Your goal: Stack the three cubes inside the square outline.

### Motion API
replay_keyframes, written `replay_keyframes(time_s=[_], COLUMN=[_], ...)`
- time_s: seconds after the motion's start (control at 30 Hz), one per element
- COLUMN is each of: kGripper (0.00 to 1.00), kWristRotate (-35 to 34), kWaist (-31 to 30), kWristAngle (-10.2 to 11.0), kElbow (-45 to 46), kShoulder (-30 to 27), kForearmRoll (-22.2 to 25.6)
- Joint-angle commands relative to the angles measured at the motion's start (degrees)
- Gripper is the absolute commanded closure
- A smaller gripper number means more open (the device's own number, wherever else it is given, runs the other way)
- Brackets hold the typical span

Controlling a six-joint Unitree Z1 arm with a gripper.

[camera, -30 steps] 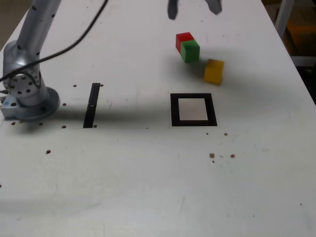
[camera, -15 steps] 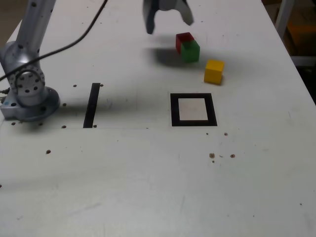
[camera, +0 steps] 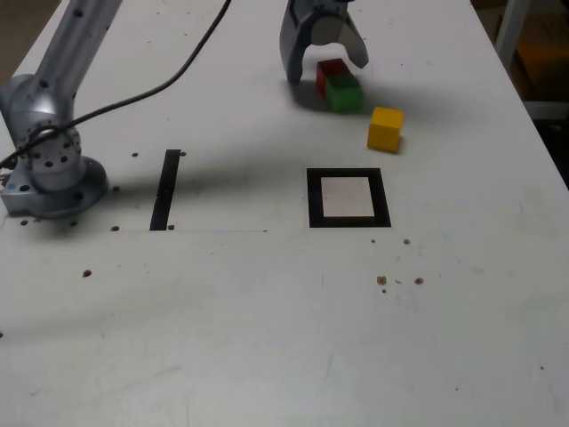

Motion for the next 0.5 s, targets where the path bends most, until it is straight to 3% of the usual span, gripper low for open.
replay_keyframes(time_s=[0.0, 0.33, 0.47], kGripper=[0.03, 0.3, 0.35], kWristRotate=[-0.2, -1.4, -1.7], kWaist=[-0.1, -0.4, -1.0], kWristAngle=[0.7, 1.8, 1.8], kElbow=[-0.9, -2.1, -2.2], kShoulder=[0.8, 2.4, 2.3], kForearmRoll=[0.0, 1.2, 1.7])
